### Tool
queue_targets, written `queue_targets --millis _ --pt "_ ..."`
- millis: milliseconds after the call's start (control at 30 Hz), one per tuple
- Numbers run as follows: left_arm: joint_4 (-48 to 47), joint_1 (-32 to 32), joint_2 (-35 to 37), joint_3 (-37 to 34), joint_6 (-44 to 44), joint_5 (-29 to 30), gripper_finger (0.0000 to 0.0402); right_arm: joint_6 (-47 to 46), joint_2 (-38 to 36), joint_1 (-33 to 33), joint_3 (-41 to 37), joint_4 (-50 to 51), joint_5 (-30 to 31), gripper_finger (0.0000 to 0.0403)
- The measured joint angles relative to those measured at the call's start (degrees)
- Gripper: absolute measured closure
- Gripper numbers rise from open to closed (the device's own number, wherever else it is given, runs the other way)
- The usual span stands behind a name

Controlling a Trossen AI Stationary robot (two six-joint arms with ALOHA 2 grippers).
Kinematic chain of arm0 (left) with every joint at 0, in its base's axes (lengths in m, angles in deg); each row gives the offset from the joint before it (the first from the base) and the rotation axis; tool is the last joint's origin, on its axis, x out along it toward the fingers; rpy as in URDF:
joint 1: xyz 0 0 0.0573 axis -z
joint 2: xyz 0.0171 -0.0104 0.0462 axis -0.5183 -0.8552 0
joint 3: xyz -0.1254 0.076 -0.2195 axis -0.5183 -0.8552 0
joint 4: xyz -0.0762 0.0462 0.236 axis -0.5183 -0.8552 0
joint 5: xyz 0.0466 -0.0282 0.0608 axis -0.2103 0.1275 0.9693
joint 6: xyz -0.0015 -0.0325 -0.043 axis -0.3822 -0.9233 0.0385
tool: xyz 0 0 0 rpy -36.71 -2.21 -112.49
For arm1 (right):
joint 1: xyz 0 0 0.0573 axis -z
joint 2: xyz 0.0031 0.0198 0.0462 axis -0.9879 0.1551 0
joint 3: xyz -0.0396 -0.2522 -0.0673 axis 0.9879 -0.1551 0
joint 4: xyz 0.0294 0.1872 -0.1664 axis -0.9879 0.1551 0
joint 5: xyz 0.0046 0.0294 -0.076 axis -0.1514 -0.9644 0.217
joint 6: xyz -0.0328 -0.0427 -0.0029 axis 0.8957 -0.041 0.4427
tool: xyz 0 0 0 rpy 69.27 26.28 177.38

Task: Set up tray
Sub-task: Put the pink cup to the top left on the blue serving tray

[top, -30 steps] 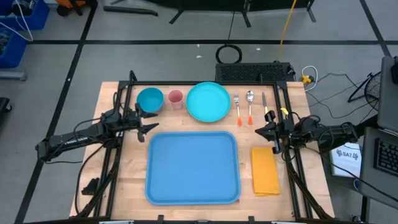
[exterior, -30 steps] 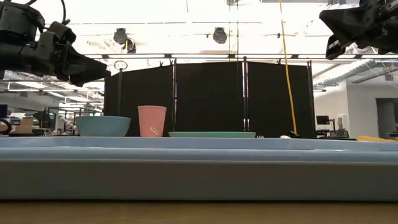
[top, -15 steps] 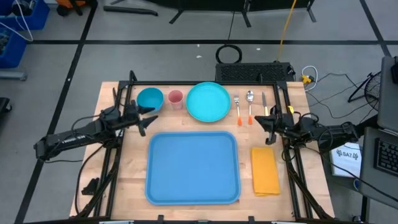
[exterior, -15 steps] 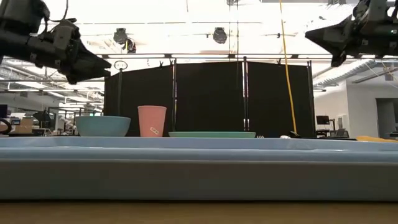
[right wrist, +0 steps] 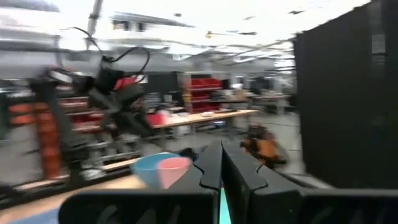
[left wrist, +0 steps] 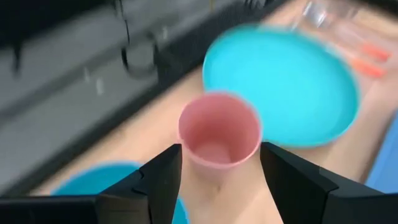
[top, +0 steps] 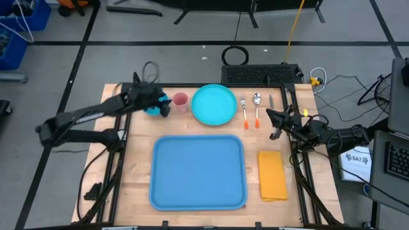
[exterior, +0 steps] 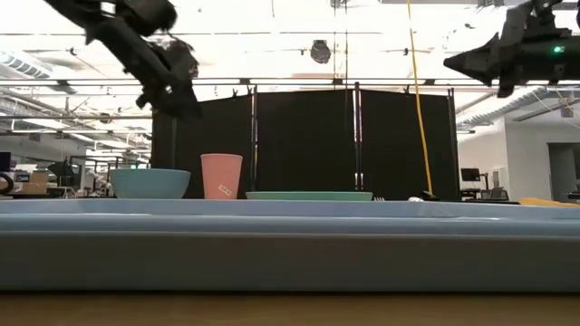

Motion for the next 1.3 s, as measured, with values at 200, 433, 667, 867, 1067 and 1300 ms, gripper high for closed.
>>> queue_targets --millis 200,433,667,867,1067,1300 --pt "-14.28 -4.78 -12.4 14.04 -0.85 -2.3 0.0179 4.28 0.04 0.0 0.0 0.9 9.59 0.0403" --pt "-23.09 -7.42 -22.61 24.6 1.07 -6.45 0.0179 4.04 0.04 0.0 0.0 2.44 9.28 0.0403" --pt "-28.12 -9.42 -28.75 29.32 1.84 -3.86 0.0179 4.02 0.04 0.0 0.0 2.44 9.16 0.0403" --pt "-27.67 -10.56 -31.7 29.38 2.01 -4.71 0.0179 4.02 0.04 0.0 0.0 2.43 9.12 0.0403" --pt "-26.35 -10.4 -33.33 29.38 2.03 -6.8 0.0179 4.0 0.04 0.0 0.0 2.42 9.12 0.0403" --pt "-26.27 -9.99 -33.33 29.38 2.13 -9.21 0.0179 3.99 0.04 0.0 0.0 2.44 9.12 0.0403"
